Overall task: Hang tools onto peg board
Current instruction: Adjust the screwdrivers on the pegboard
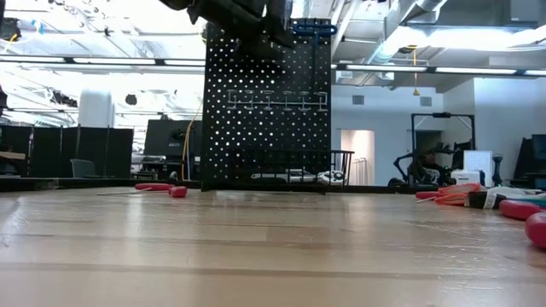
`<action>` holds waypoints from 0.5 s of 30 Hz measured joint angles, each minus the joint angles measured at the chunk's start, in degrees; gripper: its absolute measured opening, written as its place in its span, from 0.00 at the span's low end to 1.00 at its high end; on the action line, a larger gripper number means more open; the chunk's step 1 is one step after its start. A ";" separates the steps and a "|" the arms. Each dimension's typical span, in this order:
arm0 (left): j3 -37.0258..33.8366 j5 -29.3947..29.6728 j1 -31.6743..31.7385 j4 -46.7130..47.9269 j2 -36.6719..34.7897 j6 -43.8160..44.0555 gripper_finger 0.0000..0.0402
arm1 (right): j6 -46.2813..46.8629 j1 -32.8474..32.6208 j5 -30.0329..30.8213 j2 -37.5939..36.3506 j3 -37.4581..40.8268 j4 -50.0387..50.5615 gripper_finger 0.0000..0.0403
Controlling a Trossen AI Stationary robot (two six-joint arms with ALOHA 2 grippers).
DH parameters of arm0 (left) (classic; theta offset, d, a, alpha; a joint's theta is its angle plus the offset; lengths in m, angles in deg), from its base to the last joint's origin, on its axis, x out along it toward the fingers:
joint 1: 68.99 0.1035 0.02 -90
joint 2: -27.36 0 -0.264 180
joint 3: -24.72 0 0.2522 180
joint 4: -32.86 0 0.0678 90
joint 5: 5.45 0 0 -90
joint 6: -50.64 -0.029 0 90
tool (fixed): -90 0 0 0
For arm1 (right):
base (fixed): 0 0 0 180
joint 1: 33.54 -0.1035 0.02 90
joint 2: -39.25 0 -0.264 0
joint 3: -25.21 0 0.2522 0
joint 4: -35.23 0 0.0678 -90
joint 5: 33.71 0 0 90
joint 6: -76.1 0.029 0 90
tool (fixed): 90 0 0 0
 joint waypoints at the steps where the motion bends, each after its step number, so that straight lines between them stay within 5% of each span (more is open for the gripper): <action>1: -0.01 2.36 -0.62 0.25 0.00 -1.03 0.57 | 0.00 0.00 0.01 0.00 -0.02 0.02 0.67; 6: 2.51 10.45 -2.99 3.56 0.11 -4.79 0.53 | -0.02 0.00 0.00 0.00 0.00 0.02 0.67; 15: 7.02 10.22 -3.49 10.28 0.37 -5.01 0.52 | -0.02 0.00 0.02 0.00 -0.02 0.22 0.67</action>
